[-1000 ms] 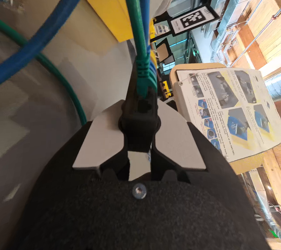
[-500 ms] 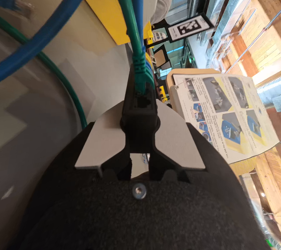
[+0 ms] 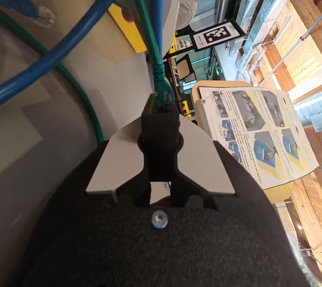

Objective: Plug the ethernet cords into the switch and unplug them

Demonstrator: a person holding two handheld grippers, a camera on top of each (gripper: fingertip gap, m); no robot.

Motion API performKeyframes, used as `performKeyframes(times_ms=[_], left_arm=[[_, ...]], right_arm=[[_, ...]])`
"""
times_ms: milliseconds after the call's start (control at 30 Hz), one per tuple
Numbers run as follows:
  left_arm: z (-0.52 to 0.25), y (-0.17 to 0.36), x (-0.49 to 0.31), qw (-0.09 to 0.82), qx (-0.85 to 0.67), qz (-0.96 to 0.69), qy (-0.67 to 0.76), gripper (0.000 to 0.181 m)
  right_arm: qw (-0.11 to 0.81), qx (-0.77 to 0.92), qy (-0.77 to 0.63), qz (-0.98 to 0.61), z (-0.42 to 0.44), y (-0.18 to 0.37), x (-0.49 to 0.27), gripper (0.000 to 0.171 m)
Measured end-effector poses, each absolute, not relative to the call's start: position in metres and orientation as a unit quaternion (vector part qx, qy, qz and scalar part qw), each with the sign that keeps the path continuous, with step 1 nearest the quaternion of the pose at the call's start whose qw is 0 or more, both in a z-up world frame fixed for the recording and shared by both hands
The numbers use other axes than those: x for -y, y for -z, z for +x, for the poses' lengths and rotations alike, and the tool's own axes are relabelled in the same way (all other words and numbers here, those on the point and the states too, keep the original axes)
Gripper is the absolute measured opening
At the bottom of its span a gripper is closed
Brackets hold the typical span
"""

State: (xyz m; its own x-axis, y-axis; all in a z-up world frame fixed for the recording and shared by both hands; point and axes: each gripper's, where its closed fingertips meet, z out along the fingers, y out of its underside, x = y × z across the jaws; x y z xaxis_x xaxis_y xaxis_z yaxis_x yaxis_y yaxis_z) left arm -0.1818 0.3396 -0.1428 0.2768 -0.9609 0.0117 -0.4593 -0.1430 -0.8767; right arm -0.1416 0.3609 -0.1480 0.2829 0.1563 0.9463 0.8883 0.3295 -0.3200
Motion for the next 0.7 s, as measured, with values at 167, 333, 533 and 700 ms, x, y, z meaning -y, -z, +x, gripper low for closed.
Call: performKeyframes(times_ms=[167,333,533,700], left_arm=[[-0.177,0.147,-0.339,0.397,-0.512,-0.693,0.317,0.005],[-0.176,0.121,-0.315,0.377,-0.531,-0.664,0.367,0.007],[-0.184,0.073,-0.297,0.368,-0.519,-0.621,0.458,0.023],[-0.194,0.074,-0.302,0.359,-0.533,-0.629,0.437,0.027]], right_arm=[[0.604,0.521,0.302,-0.522,-0.133,0.156,-0.367,0.029],[0.643,0.500,0.282,-0.507,-0.130,0.139,-0.364,0.029],[0.700,0.485,0.188,-0.488,-0.146,0.121,-0.346,0.030],[0.701,0.495,0.206,-0.471,-0.152,0.120,-0.342,0.030]])
